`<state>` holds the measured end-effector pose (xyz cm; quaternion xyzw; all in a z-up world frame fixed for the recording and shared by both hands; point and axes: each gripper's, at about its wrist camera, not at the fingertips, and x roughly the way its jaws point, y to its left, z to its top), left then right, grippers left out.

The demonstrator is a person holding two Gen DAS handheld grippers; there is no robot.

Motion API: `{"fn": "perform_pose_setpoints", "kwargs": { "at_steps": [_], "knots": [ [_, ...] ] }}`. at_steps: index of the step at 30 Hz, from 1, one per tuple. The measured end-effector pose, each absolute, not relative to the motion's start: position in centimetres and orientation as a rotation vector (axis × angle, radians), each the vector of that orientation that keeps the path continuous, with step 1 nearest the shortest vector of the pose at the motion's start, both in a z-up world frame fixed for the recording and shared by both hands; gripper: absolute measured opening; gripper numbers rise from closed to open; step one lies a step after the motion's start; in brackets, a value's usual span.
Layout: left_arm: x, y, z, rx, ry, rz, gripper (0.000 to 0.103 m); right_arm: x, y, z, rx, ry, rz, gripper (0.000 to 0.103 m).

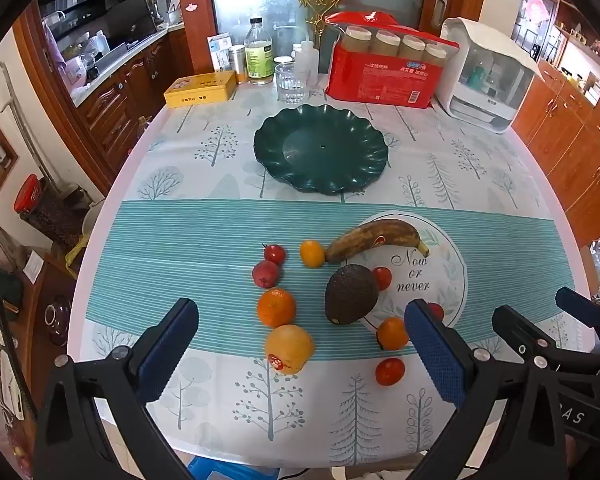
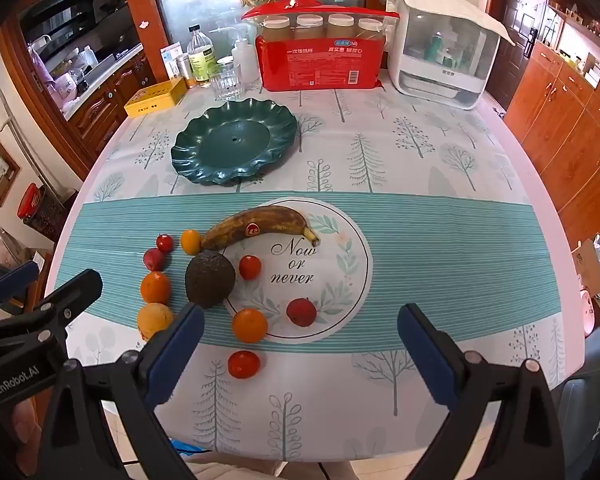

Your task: Organize fruits

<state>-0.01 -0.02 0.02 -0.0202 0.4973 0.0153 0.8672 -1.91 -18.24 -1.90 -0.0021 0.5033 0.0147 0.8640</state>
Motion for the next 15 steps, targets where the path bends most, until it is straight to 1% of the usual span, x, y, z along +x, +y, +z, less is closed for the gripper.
{"fn": "perform_pose_setpoints", "kwargs": {
  "at_steps": [15],
  "knots": [
    [-0.29, -0.21, 0.36, -0.055, 1.036, -0.005, 0.102, -2.25, -18.17, -1.59, -0.006, 1.051, 0.03, 0.098]
  ]
}}
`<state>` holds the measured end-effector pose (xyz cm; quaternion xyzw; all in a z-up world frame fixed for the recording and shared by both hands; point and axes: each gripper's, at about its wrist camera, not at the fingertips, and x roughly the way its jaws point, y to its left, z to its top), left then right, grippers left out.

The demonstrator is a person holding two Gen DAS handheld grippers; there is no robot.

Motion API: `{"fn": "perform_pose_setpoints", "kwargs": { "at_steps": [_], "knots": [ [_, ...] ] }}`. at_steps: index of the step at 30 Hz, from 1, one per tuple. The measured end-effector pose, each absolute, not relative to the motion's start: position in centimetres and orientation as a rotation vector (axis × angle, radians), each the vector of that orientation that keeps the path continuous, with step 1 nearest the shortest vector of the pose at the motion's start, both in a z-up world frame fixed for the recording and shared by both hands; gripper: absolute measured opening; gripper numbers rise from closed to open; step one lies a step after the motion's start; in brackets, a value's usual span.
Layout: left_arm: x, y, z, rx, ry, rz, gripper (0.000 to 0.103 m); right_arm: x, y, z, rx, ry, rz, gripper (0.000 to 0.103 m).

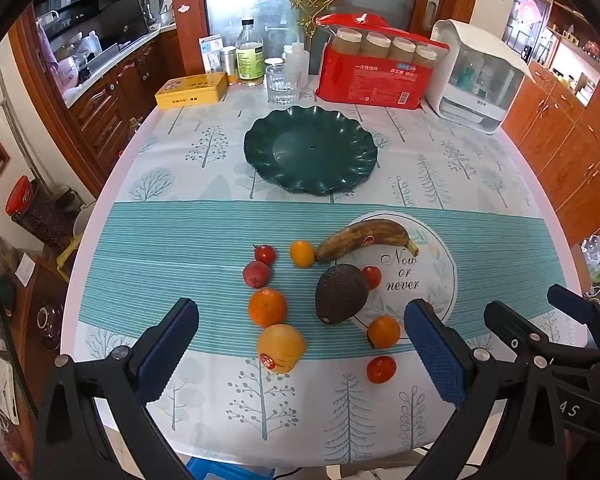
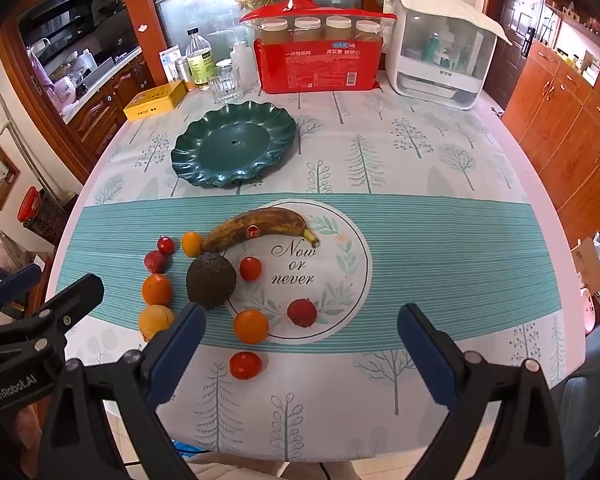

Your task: Organize fruits

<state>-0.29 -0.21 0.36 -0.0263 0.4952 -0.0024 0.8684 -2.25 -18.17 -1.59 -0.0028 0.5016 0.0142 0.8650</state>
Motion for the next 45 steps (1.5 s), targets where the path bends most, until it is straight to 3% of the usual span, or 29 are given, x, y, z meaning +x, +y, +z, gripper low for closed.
{"fn": "perform_pose_setpoints", "kwargs": {
  "at_steps": [45],
  "knots": [
    [-1.3, 0.6, 1.2, -0.053, 1.015, -0.043, 0.102, -4.4, -17.5, 0.1, 0.008, 0.971, 0.037, 0.097]
  ]
}}
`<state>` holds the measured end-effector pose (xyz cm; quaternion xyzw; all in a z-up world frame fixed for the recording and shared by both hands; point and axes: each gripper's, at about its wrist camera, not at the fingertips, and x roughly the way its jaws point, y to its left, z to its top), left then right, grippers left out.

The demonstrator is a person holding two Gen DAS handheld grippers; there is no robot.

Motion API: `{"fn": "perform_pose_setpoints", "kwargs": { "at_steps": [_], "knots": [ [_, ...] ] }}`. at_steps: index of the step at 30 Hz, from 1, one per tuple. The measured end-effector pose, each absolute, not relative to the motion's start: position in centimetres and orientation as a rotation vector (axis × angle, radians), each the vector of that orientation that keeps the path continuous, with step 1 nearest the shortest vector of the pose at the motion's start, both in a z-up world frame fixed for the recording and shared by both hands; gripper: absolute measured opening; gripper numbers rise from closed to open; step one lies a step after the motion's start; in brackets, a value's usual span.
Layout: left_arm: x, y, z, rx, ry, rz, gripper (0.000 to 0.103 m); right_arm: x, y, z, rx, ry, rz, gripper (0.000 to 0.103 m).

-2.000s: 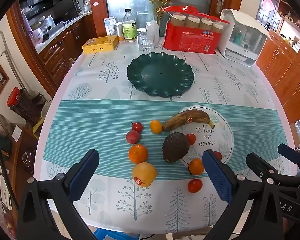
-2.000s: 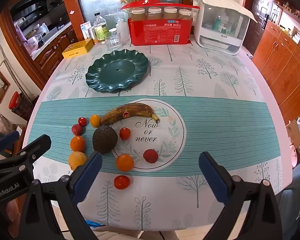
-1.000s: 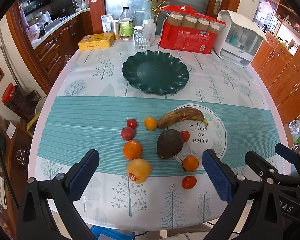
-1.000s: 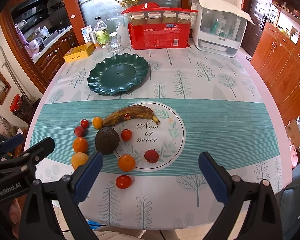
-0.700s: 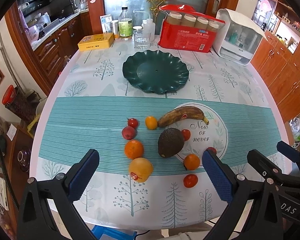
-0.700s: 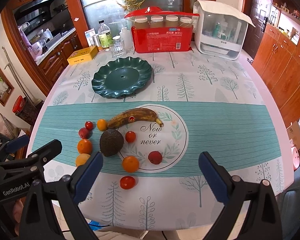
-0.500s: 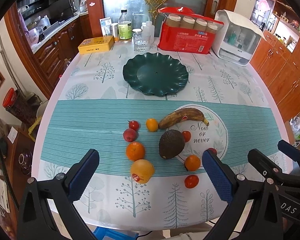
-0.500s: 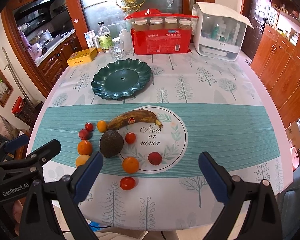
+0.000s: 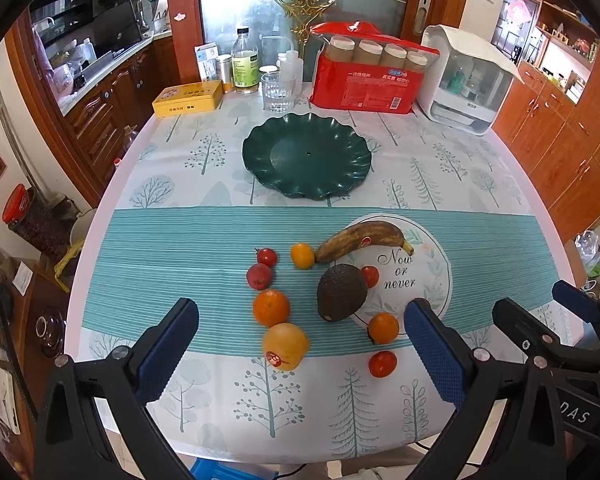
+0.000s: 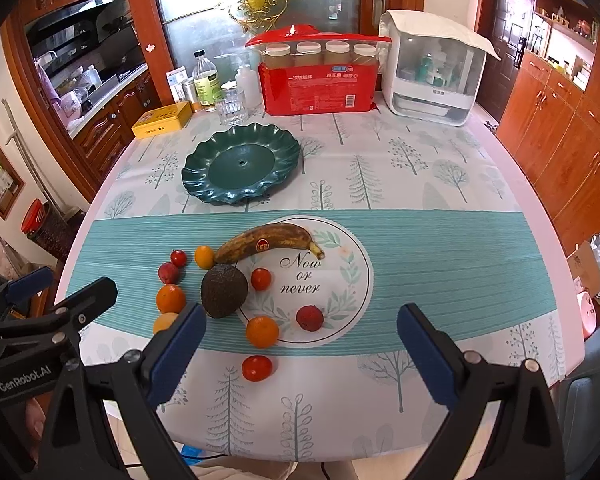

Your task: Organize fruits

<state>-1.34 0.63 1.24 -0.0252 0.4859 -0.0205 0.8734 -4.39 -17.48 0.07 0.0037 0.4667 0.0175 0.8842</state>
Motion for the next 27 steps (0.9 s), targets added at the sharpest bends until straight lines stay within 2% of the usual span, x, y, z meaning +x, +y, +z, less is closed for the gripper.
{"fn": "perform_pose_setpoints", "kwargs": {
  "at_steps": [16, 27],
  "knots": [
    [-0.7, 2.0, -1.7, -0.084, 1.111, -0.097, 0.102, -4.9, -15.9, -2.1, 0.017, 1.023, 0.059, 0.097],
    [0.0, 2.6, -3.9, -0.022, 1.111, -0.074, 0.102, -4.1, -15.8, -4.1, 0.014, 1.046, 0.049, 0.096]
  ]
}}
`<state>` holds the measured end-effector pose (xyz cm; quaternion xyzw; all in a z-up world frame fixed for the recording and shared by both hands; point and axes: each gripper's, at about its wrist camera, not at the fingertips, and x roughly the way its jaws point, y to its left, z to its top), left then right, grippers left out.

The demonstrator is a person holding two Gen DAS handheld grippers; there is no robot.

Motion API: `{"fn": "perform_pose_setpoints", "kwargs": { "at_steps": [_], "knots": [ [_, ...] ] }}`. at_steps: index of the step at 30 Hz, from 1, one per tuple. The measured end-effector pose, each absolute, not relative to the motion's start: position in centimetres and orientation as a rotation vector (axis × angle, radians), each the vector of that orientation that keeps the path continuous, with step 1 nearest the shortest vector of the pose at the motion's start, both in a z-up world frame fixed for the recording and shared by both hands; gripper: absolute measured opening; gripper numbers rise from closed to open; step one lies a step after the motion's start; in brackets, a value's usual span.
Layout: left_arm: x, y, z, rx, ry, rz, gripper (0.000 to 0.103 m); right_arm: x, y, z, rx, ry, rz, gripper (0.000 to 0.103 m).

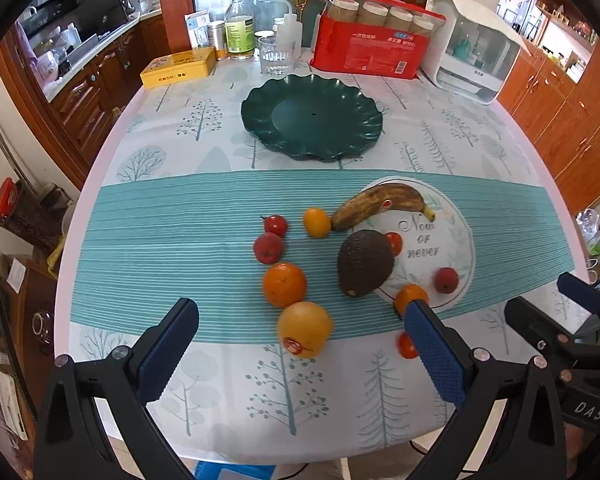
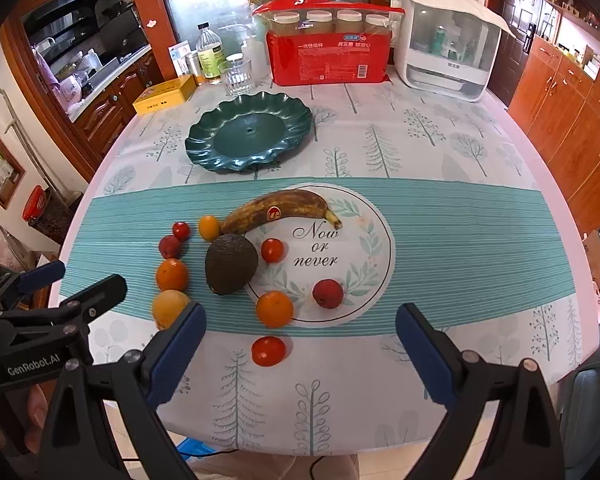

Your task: Organize fruits

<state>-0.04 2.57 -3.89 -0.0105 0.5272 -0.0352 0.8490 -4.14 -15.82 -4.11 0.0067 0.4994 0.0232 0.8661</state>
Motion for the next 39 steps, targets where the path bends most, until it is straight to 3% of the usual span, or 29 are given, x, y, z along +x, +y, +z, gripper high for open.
{"fn": "perform_pose_setpoints", "kwargs": {
  "at_steps": [24, 31, 39],
  "knots": [
    [1.1, 6.0, -14.9, -0.14, 1.323, -0.029, 0.099, -3.5, -14.5, -14.4, 0.01, 1.265, 0.148, 0.067],
    [1.5, 6.1, -16.0, -0.21, 1.335, -0.059, 0.099, -3.2, -13.4, -16.3, 0.004, 1.296, 0.171, 0.062],
    [2.4, 4.2, -16.7, -0.193, 1.345, -0.105, 0.088, -2.9, -12.7, -17.5, -0.029, 1.31, 0.184, 0.048]
  ]
}}
